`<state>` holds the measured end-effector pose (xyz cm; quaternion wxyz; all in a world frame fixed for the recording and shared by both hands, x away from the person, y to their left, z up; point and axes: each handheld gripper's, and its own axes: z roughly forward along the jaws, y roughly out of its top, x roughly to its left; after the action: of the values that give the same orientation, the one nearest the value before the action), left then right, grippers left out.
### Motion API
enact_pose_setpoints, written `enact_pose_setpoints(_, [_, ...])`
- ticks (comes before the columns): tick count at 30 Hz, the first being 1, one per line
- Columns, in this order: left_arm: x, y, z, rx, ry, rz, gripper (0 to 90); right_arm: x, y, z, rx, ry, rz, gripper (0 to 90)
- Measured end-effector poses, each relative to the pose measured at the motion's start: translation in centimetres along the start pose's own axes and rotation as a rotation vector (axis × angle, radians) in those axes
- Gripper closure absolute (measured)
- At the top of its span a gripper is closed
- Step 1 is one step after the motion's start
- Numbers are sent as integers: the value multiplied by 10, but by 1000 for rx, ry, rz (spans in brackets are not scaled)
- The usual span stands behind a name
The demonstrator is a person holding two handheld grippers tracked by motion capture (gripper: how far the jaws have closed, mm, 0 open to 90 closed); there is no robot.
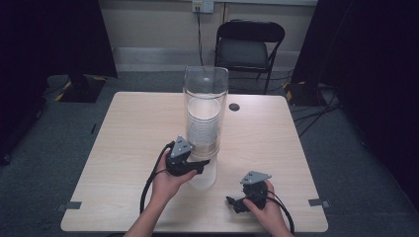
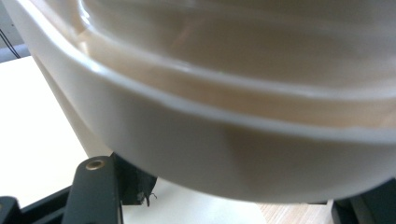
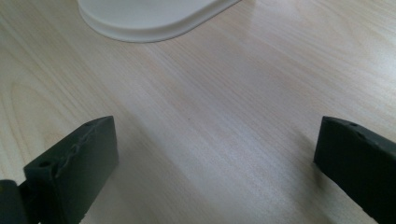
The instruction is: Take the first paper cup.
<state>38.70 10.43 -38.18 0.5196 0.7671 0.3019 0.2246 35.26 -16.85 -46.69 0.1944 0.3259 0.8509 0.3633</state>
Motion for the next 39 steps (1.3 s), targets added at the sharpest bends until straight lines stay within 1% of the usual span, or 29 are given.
enact_pose_setpoints(1, [0,-1,1,-10,-2,1,354,0,0,0,0,0,0,0])
enact_pose_setpoints(3, [0,0,0,1,4,6,357,0,0,0,0,0,0,0])
enact_pose_setpoints(5, [-2,-1,1,-11,7,7,359,0,0,0,0,0,0,0])
enact_pose_setpoints(6, [-2,-1,0,-2,12,8,359,0,0,0,0,0,0,0])
enact_pose_setpoints(8, [-2,-1,0,-4,12,6,360,0,0,0,0,0,-1,0])
enact_pose_setpoints(9, [-2,-2,0,-3,9,-9,360,0,0,0,0,0,0,0])
enact_pose_setpoints(11, [-3,-1,1,-11,7,-12,360,0,0,0,0,0,0,0])
enact_pose_setpoints(12, [-3,-1,1,-10,9,-21,359,0,0,0,0,0,0,0])
enact_pose_setpoints(13, [-3,0,1,-5,7,-19,358,0,0,0,0,0,0,0])
enact_pose_setpoints(18, [-2,0,2,-13,3,-27,345,0,0,0,0,0,0,0])
enact_pose_setpoints(19, [-3,-1,2,-20,4,-38,334,0,0,0,0,0,1,0])
enact_pose_setpoints(21, [-4,0,3,-34,8,-42,243,0,0,0,0,1,2,0])
enact_pose_setpoints(23, [-4,0,4,-52,11,-49,228,0,0,0,1,3,0,0])
enact_pose_setpoints(24, [-3,0,4,-47,15,-47,226,0,0,0,1,3,-1,0])
enact_pose_setpoints(26, [-3,-1,4,-42,17,-58,212,0,0,0,1,3,-1,0])
enact_pose_setpoints(27, [-4,-1,5,-52,13,-64,222,0,0,0,1,3,0,0])
enact_pose_setpoints(28, [-4,-2,5,-51,5,-59,247,0,0,0,1,3,0,0])
enact_pose_setpoints(29, [-4,-4,6,-49,11,-50,325,0,0,0,1,3,-1,0])
enact_pose_setpoints(30, [-4,-4,6,-44,14,-37,341,0,0,0,1,3,-1,0])
enact_pose_setpoints(32, [-4,-5,6,-43,15,-33,346,0,0,0,1,3,-1,0])
enact_pose_setpoints(34, [-3,-6,6,-52,7,-30,351,0,0,0,1,3,-1,0])
enact_pose_setpoints(39, [-4,-7,7,-59,8,-19,358,0,0,0,1,3,-1,0])
